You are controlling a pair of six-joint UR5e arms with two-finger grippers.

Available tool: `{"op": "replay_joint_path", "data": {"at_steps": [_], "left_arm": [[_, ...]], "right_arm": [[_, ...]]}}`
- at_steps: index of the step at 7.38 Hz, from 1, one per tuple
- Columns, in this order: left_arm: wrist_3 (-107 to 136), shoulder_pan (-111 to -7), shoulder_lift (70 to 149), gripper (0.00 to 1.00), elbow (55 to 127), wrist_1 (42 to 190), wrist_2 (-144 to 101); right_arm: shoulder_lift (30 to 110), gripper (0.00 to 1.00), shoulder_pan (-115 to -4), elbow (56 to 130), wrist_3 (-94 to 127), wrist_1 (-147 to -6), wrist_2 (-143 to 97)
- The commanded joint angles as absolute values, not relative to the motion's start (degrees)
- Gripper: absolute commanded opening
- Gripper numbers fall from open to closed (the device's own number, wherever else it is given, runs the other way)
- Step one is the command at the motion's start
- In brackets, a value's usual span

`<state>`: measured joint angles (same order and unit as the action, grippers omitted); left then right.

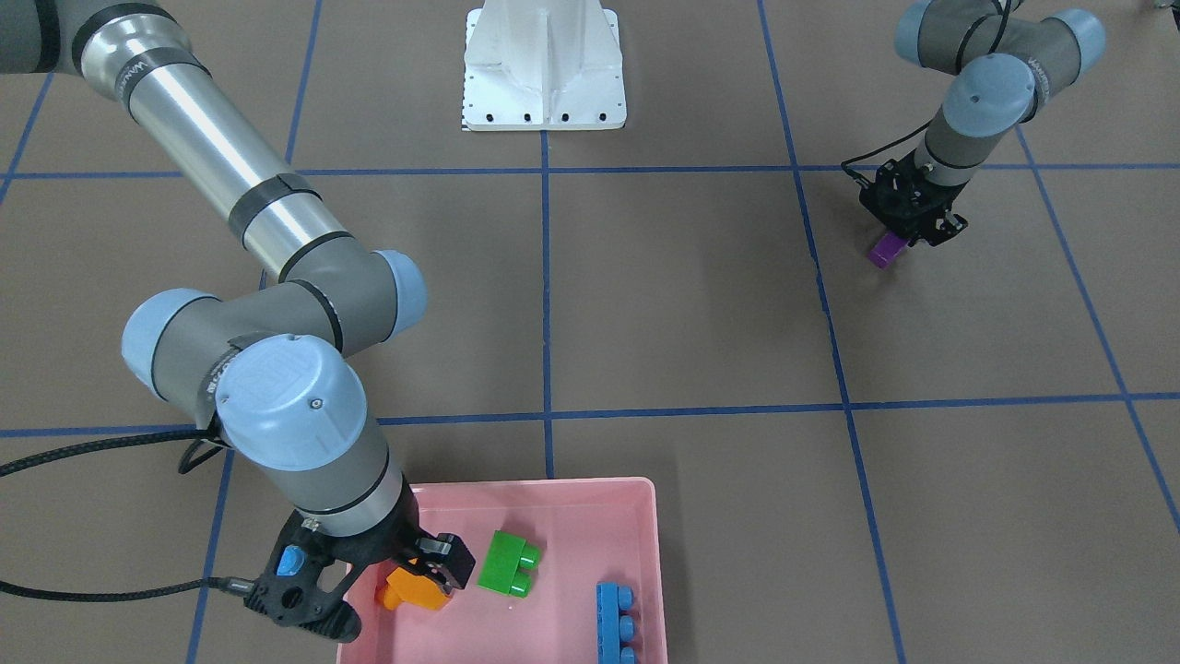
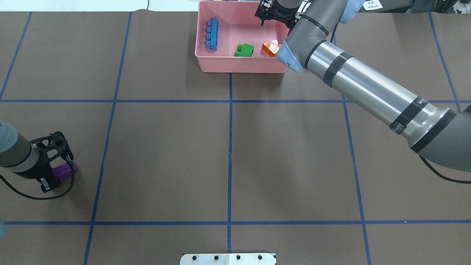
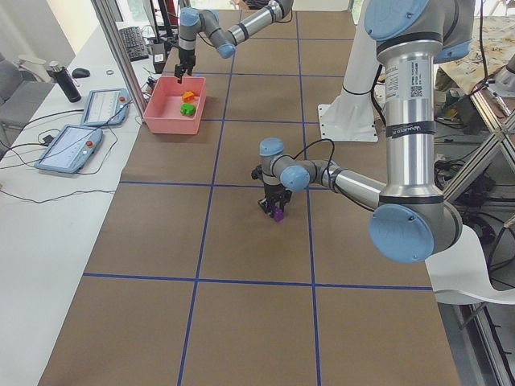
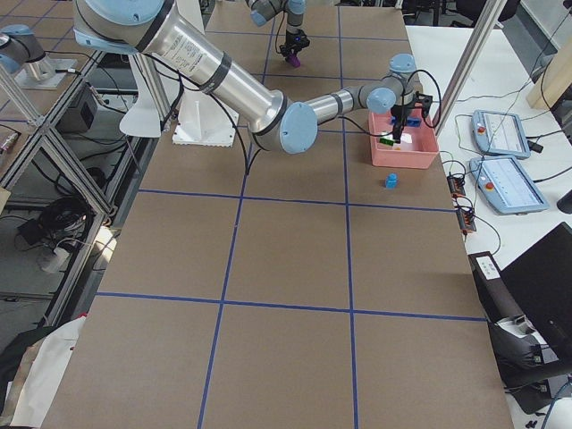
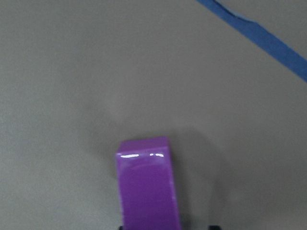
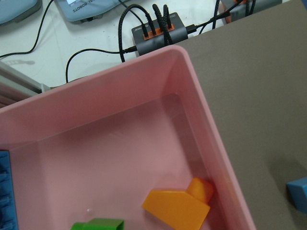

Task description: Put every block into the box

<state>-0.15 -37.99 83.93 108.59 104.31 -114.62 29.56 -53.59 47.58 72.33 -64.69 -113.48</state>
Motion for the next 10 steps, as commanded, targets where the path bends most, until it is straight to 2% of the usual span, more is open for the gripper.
{"op": "replay_joint_path", "data": {"at_steps": [1,3,4,5,7,10], "left_arm": [[-0.17,-41.37,89.25,0.0,110.21,97.97,-115.48],[1.4,-49.1,112.82,0.0,108.82,75.88,-118.47],[3.58,-51.13,122.86,0.0,104.28,70.8,-118.56],[3.95,-51.67,125.92,0.0,101.28,70.75,-118.56],[4.91,-52.29,127.08,0.0,100.99,71.1,-118.56],[11.06,-53.86,138.67,0.0,88.9,74.24,-118.39]], "right_arm": [[32.15,1.0,-55.28,47.9,67.87,-64.69,-113.73],[39.25,1.0,-57.04,50.52,58.49,-64.51,-116.36],[40.42,1.0,-57.04,50.45,57.14,-63.29,-116.45],[40.78,1.0,-57.04,50.19,57.04,-62.85,-116.46],[41.39,1.0,-56.34,49.84,56.95,-62.32,-116.46],[41.14,1.0,-54.41,47.11,57.22,-56.87,-116.19]]}}
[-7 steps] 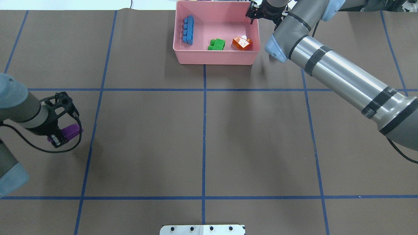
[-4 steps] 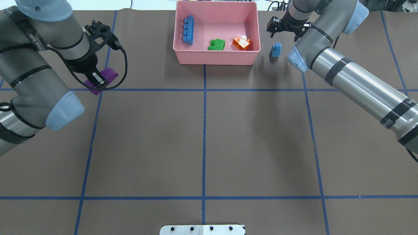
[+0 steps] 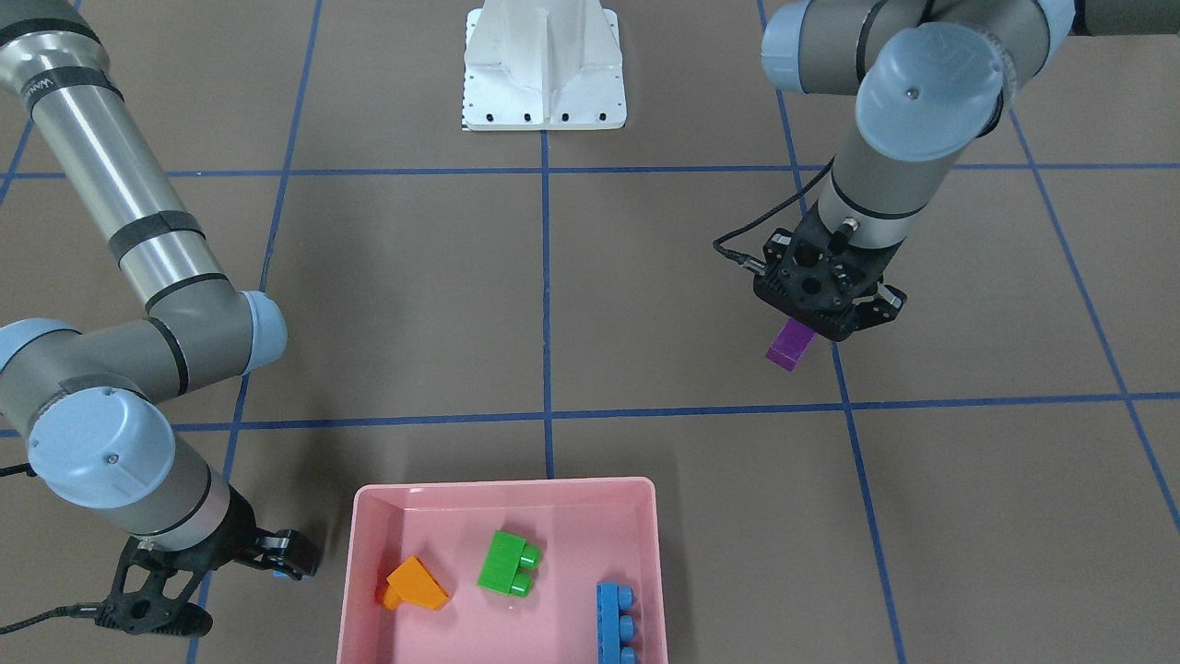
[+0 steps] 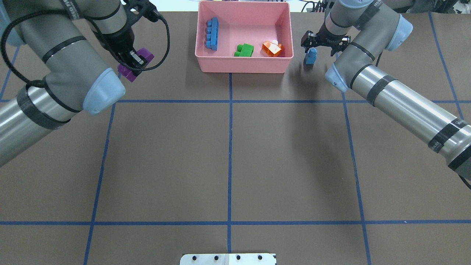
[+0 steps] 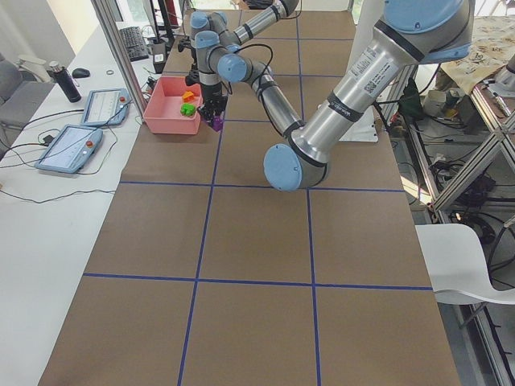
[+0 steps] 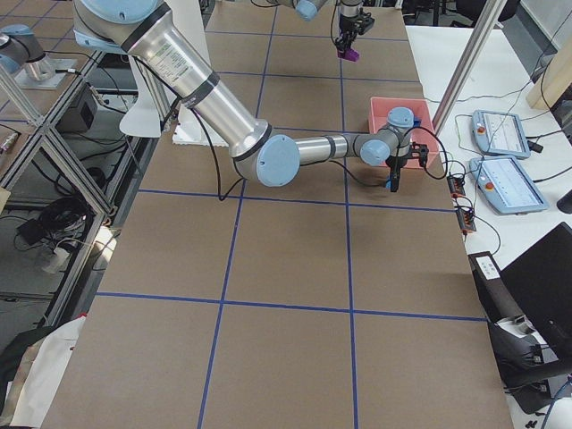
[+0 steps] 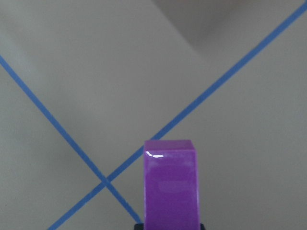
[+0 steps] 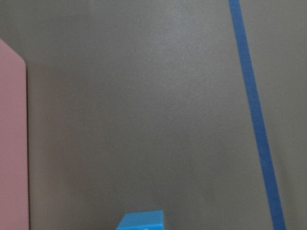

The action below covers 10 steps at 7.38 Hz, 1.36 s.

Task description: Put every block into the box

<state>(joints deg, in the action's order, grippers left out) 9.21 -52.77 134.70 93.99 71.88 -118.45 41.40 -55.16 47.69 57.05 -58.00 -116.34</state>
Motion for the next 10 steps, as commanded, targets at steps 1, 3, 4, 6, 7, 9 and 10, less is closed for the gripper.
{"op": "replay_joint_path", "data": {"at_steps": [1,3,4,6,7,9,10], "left_arm": [[11.25,-54.66,139.65,0.0,84.94,78.1,-118.39],[19.98,-55.02,145.51,0.0,74.77,86.69,-118.39],[24.74,-55.02,149.2,0.0,67.49,93.97,-118.3],[31.51,-54.85,152.3,0.0,56.93,108.72,-117.78],[35.73,-53.63,157.36,0.0,48.51,114.46,-114.64],[37.26,-50.55,158.64,0.19,45.97,117.06,-110.39],[39.09,-50.02,158.64,0.68,45.71,118.2,-110.39]], "right_arm": [[41.13,0.98,-53.97,47.02,57.48,-56.87,-115.84],[41.31,0.0,-53.44,46.85,56.96,-56.87,-114.61],[41.13,0.0,-53.35,46.85,56.17,-56.78,-114.61],[39.82,0.0,-54.13,47.2,55.99,-56.78,-114.35],[39.47,0.0,-55.97,48.24,55.2,-56.95,-114.61],[36.32,0.0,-59.49,49.31,55.46,-58.52,-115.31],[32.99,0.0,-59.94,49.31,56.16,-62.1,-115.49]]}}
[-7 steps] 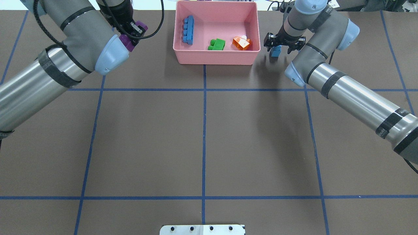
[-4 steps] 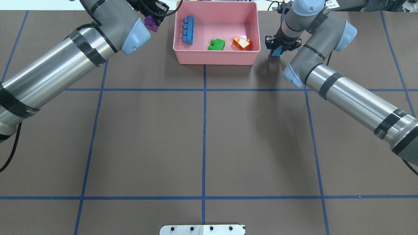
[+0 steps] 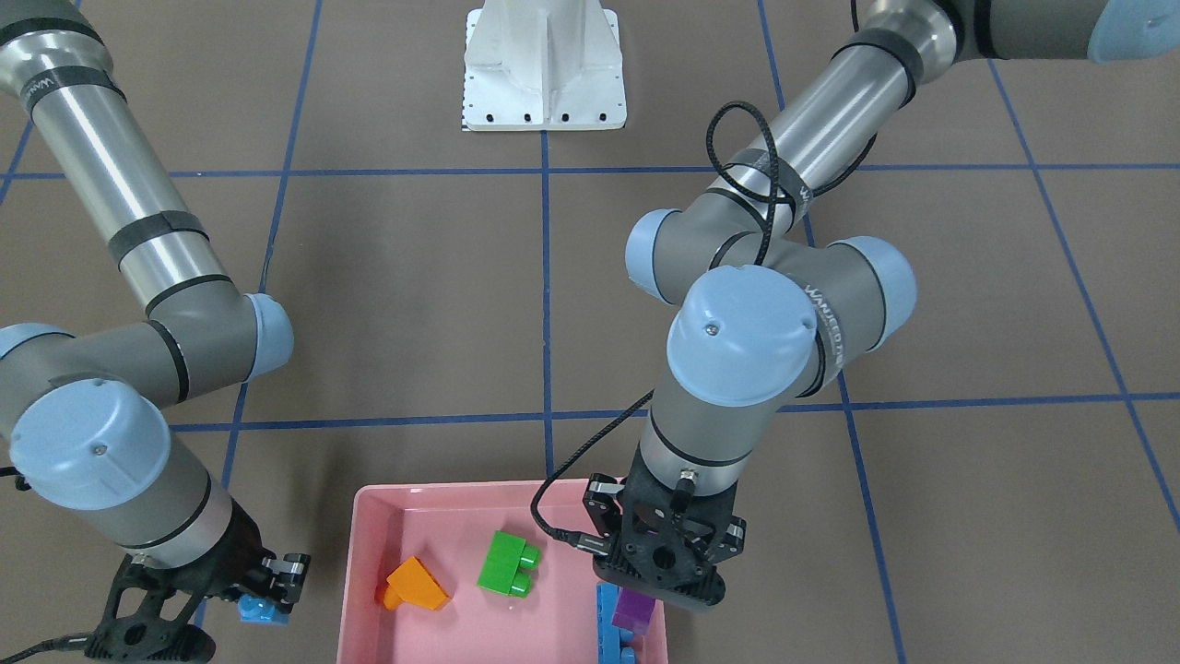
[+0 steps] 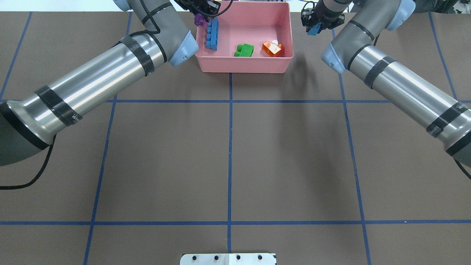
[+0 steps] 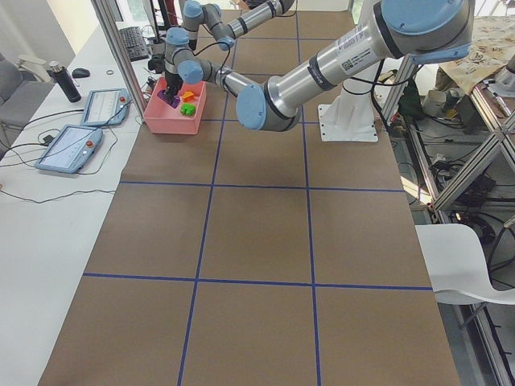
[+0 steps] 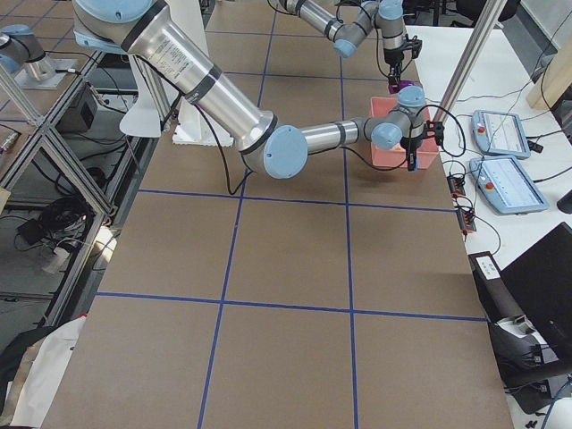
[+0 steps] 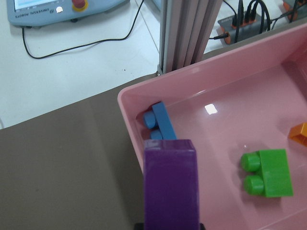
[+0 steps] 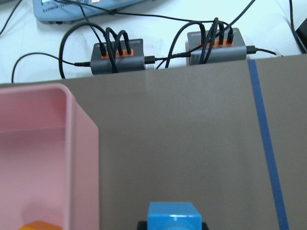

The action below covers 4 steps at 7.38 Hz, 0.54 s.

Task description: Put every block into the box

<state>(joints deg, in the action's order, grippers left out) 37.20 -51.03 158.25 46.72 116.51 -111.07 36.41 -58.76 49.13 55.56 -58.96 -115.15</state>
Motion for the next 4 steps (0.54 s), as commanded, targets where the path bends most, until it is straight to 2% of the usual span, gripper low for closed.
{"op": "replay_joint_path", "data": {"at_steps": [1,3,4], "left_arm": [[39.2,-49.92,158.64,1.0,45.88,118.39,-110.39],[38.32,-52.36,158.12,1.0,47.1,117.78,-112.22],[37.36,-54.91,157.16,1.0,48.41,115.77,-116.5]], "right_arm": [[31.22,0.0,-59.42,49.22,59.12,-63.01,-115.4],[29.71,0.0,-56.19,49.13,64.57,-62.58,-114.18],[29.62,0.32,-55.12,49.3,65.99,-62.49,-113.39]]}}
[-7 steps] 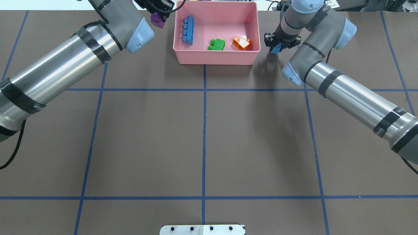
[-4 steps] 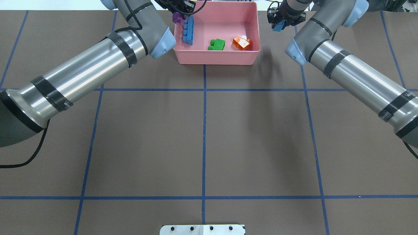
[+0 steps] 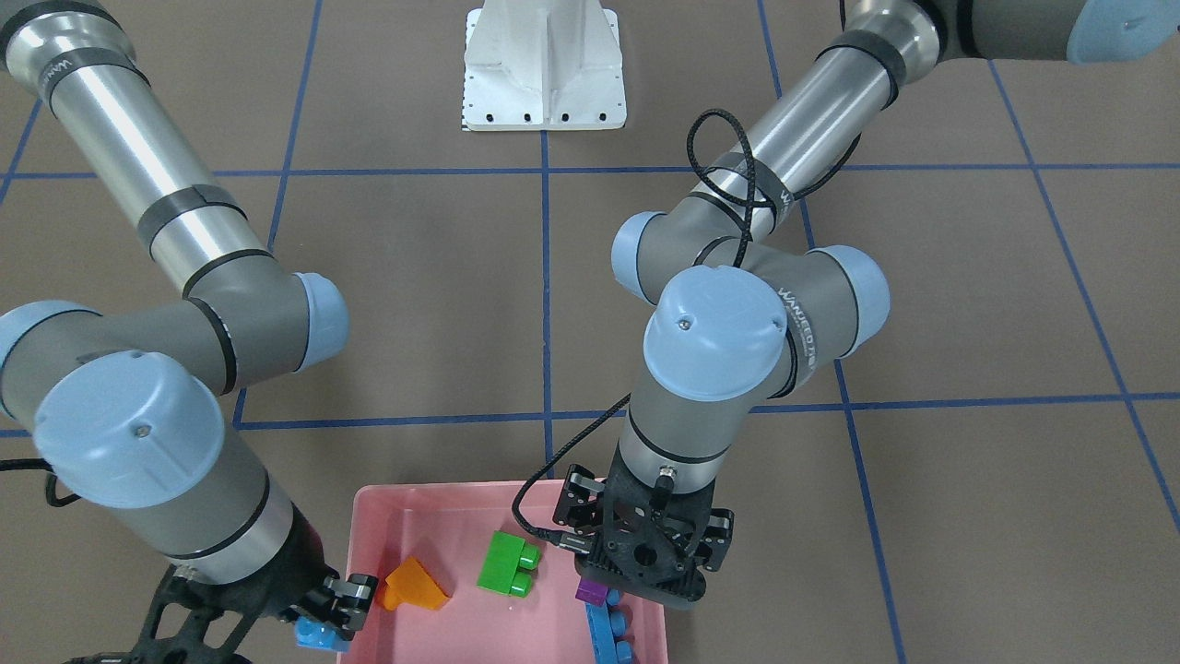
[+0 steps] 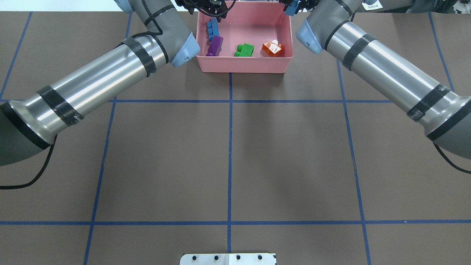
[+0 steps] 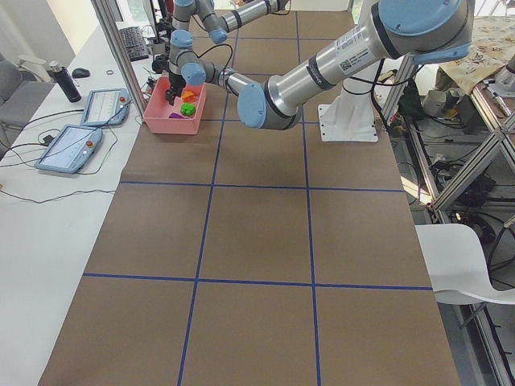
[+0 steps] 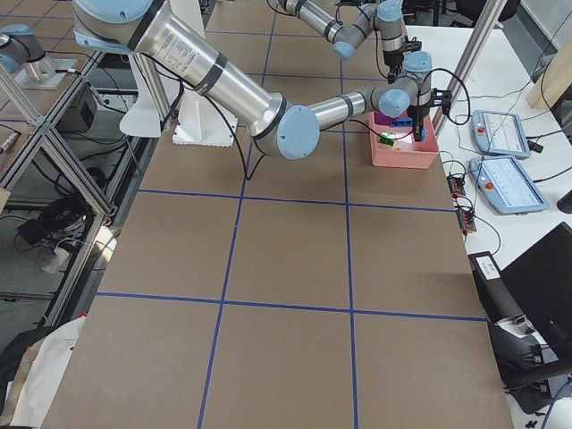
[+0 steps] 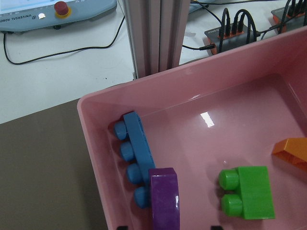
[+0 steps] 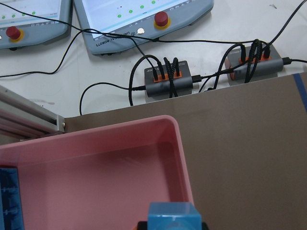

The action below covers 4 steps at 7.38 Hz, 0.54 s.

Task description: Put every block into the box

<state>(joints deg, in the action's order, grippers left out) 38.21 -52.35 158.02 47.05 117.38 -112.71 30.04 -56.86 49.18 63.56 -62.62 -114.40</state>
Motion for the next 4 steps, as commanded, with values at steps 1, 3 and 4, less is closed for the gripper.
{"op": "replay_joint_path", "data": {"at_steps": [1,3,4], "left_arm": [[32.65,-57.72,155.23,1.0,50.17,113.14,-119.33],[28.49,-62.99,149.81,1.0,54.02,110.84,-122.84],[22.12,-66.93,142.63,1.0,58.84,110.66,-125.22]], "right_arm": [[29.53,0.99,-54.41,49.48,66.61,-62.4,-112.86],[31.01,1.0,-54.14,54.11,66.97,-62.84,-113.46],[32.94,1.0,-54.23,57.01,67.41,-63.28,-114.42]]}}
